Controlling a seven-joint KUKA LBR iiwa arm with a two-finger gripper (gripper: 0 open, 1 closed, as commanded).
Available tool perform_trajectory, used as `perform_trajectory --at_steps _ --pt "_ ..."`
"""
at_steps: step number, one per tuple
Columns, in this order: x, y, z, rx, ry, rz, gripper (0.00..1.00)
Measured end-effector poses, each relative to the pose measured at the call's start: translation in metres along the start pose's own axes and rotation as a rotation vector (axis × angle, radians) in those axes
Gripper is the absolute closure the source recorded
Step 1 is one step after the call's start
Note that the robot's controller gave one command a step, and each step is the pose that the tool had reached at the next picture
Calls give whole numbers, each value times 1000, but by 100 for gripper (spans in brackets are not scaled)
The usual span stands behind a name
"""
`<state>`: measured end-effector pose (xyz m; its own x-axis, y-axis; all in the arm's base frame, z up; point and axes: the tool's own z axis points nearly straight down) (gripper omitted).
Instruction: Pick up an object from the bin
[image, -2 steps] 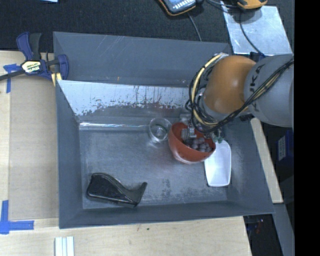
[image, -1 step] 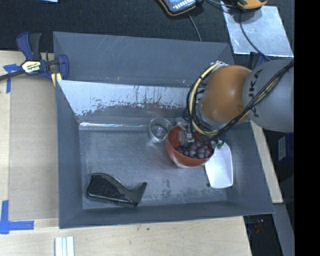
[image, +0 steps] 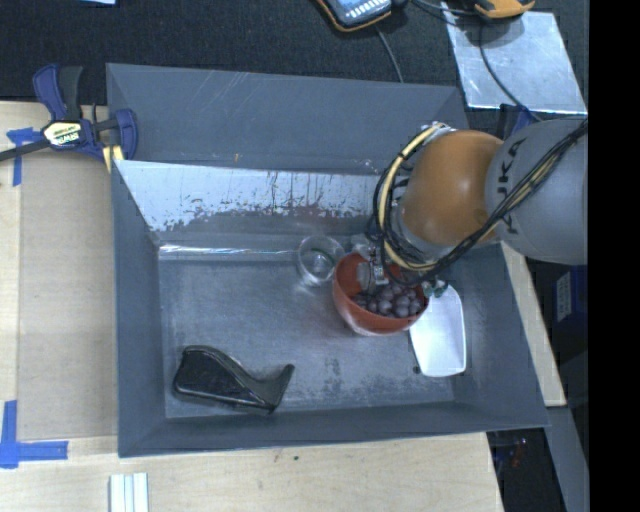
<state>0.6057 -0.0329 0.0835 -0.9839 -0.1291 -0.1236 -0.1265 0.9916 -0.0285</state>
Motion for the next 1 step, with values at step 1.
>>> perform_trajectory --at_steps 1 --pt "3 0 -103 -2 15 31 100"
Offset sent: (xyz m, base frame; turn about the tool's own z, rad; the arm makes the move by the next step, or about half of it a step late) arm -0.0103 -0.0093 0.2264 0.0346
